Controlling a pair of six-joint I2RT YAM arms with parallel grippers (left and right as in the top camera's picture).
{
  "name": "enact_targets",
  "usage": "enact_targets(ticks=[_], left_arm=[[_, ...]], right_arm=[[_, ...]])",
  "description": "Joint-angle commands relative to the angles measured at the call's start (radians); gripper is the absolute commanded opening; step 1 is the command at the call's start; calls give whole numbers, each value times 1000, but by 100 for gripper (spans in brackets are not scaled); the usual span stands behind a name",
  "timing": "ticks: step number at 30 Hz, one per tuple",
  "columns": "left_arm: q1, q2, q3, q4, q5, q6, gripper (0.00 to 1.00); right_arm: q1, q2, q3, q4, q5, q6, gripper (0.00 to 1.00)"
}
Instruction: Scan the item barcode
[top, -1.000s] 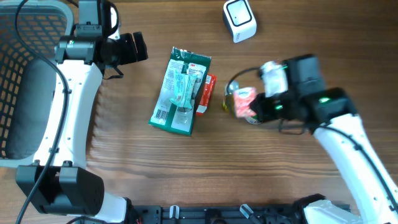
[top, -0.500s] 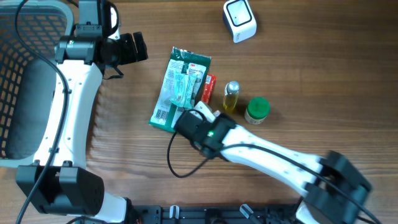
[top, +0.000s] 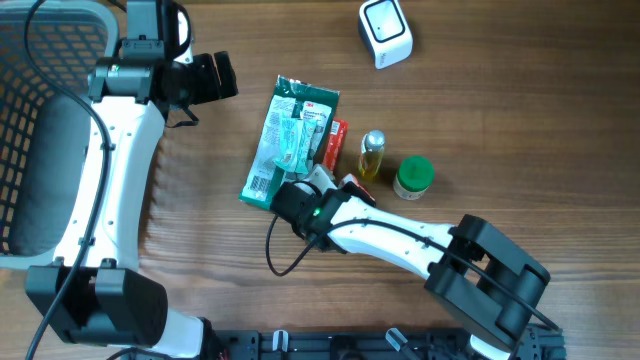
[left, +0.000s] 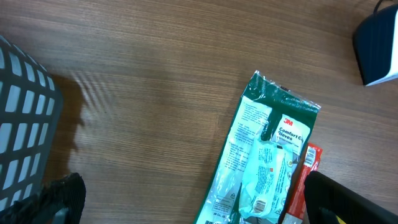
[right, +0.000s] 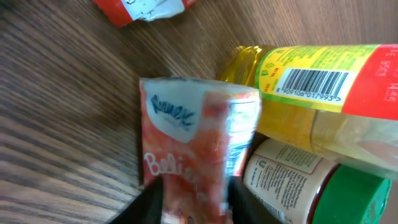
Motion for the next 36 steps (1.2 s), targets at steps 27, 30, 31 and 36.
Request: enact_targets(ticks=[27,30,31,36], left_arm=[[5,6,1,2,8,11,100],[5,6,1,2,8,11,100],[5,6,1,2,8,11,100],[5,6,1,2,8,11,100]], right_arm=[[-236,-243,16,-24,-545,36,67],[-235,-232,16,-26,-545,35,67],[-235,-227,16,-26,-546,36,67],[-235,-170,16,-19,-578,8,65]])
